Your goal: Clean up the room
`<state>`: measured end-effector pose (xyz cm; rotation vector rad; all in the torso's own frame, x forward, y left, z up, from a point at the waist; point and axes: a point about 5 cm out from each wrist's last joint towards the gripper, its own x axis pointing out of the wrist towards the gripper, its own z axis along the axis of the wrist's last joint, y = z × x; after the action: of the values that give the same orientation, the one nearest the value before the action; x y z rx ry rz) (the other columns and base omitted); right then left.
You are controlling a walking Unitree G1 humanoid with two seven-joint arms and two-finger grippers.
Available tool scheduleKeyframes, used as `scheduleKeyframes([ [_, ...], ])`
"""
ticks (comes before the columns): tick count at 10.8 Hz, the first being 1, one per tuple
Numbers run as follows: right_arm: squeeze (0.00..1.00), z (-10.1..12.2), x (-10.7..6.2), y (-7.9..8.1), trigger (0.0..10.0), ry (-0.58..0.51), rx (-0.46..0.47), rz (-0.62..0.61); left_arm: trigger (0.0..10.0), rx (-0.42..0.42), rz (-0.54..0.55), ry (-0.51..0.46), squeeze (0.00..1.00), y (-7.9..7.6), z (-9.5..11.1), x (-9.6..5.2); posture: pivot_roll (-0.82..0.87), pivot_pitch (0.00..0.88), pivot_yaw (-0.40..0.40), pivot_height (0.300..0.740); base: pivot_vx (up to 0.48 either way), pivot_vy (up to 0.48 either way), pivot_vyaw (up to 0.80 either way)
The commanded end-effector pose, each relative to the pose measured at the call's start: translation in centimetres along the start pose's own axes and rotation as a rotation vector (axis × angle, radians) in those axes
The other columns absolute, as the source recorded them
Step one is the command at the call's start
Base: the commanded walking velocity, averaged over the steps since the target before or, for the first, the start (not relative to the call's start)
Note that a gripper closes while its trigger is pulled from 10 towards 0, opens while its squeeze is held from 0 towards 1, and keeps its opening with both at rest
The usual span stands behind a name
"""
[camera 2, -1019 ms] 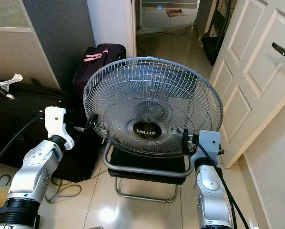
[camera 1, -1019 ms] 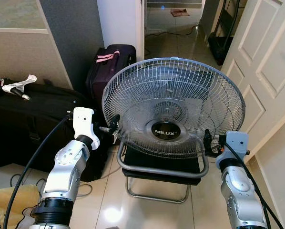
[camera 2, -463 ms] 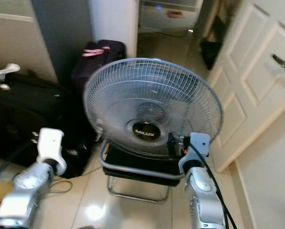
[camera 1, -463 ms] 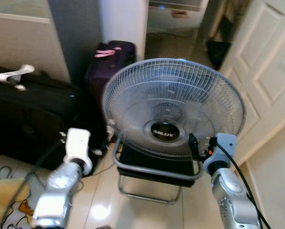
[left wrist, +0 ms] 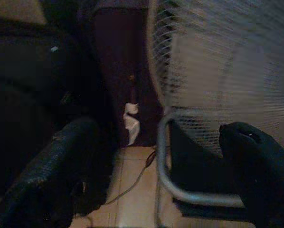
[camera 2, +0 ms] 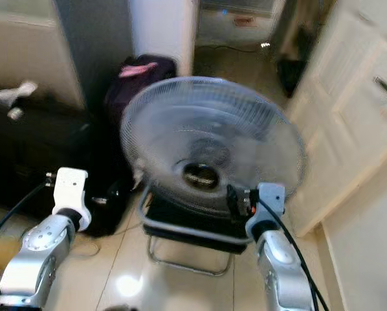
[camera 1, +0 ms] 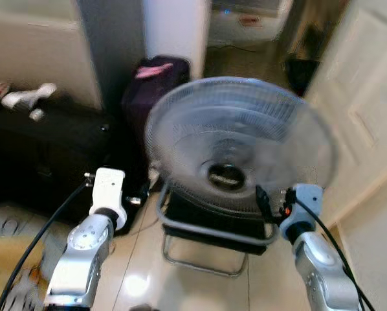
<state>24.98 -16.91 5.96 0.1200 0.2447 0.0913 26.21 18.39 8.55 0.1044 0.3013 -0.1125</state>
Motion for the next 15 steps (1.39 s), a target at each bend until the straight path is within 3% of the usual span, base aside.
scheduleKeyframes([
  [1, 1.00, 1.3, 0.4, 1.5, 10.0, -0.067, 0.010, 0.110, 10.0, 0.027, 0.009, -0.027, 0.00, -0.2, 0.7, 0.1, 0.04, 0.000, -0.041, 0.740, 0.000, 0.000, 0.80],
  [4, 1.00, 1.5, 0.4, 1.7, 10.0, -0.089, 0.039, 0.102, 10.0, 0.052, 0.002, -0.049, 0.00, -0.3, 1.3, 0.2, 0.03, 0.000, -0.039, 0.740, 0.000, 0.000, 0.80],
  [5, 1.00, 1.7, 0.5, 1.6, 10.0, -0.099, 0.100, 0.085, 10.0, 0.066, -0.003, -0.053, 0.00, -0.3, 1.4, 0.3, 0.03, 0.000, -0.037, 0.740, 0.000, 0.000, 0.80],
  [11, 1.00, 1.6, 0.1, 2.1, 10.0, -0.076, -0.023, 0.262, 10.0, 0.026, -0.064, -0.040, 0.00, -1.5, 1.1, 0.5, 0.02, 0.000, -0.037, 0.740, 0.000, 0.000, 0.80],
  [15, 1.00, 1.6, 1.0, 1.5, 10.0, -0.060, -0.034, 0.194, 10.0, 0.037, 0.013, -0.006, 0.00, -1.0, 0.7, 1.1, 0.02, 0.000, -0.031, 0.740, 0.000, 0.000, 0.80],
])
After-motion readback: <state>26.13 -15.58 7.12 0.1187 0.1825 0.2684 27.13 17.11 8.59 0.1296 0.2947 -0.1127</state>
